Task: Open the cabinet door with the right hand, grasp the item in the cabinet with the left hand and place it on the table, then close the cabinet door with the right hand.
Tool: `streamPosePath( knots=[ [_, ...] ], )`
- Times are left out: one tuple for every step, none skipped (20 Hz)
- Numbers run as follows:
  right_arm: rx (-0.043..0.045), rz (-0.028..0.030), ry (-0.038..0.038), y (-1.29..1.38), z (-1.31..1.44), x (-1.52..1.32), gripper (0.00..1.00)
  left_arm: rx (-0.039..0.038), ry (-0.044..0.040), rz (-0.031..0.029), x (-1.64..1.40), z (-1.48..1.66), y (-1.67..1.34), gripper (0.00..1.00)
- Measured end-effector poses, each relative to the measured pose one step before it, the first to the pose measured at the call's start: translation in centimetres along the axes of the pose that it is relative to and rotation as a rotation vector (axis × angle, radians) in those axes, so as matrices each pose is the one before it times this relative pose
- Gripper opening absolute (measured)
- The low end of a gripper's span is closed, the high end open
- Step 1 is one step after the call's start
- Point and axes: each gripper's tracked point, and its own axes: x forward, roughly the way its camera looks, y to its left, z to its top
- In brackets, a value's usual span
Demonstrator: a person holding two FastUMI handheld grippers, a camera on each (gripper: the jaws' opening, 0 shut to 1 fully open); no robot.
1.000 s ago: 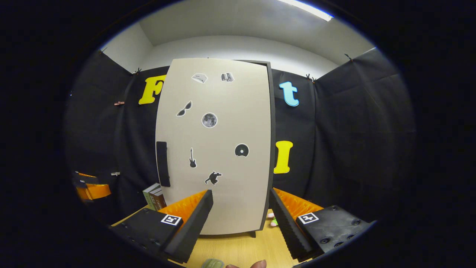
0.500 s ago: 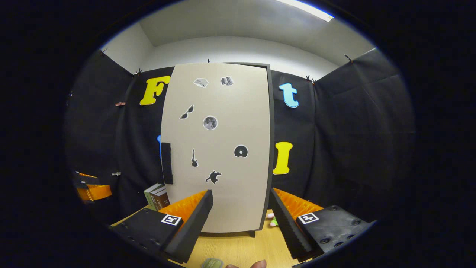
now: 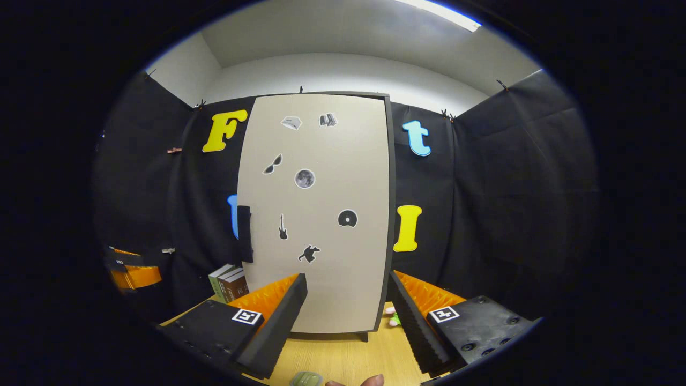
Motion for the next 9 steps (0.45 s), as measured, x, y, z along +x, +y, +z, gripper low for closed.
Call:
streamPosePath(
  knots=[
    [-0.00068, -0.00088, -0.00072, -0.024, -0.019, 0.011, 0.97, -0.00116, -0.00061, -0.00056, -0.034, -0.059, -0.106, 0.95],
    [-0.00033, -0.00069, -0.00025, -0.035, 0.018, -0.085, 0.97, -0.00036, 0.00065, -0.00041, -0.018, -0.017, -0.051, 0.95],
    [0.00051, -0.00084, 0.00073, -0.025, -0.007, -0.004, 0.97, -0.00023, 0.00100, 0.00015, 0.026, -0.024, 0.105, 0.95],
    [0.00127, -0.00072, 0.00113, -0.009, -0.004, -0.104, 0.97, 0.00016, 0.00009, -0.00044, 0.023, 0.015, -0.002, 0.95],
    [0.00155, -0.00041, 0.00003, -0.013, 0.008, -0.050, 0.97, 0.00009, -0.00024, -0.00016, -0.045, -0.030, -0.012, 0.95],
    [-0.00023, -0.00020, -0.00130, 0.025, 0.057, -0.057, 0.97, -0.00023, -0.00044, -0.00035, -0.062, 0.029, -0.020, 0.95],
    [-0.00183, -0.00120, -0.00072, -0.080, -0.064, 0.012, 0.97, -0.00103, -0.00064, -0.00089, -0.022, -0.019, -0.054, 0.95],
    [-0.00106, 0.00095, 0.00052, 0.008, -0.005, -0.101, 0.97, -0.00106, 0.00070, -0.00070, -0.060, -0.005, -0.029, 0.95],
    [0.00016, -0.00017, 0.00037, 0.010, 0.023, -0.012, 0.97, 0.00023, 0.00081, 0.00036, -0.104, -0.132, -0.010, 0.95]
  ],
)
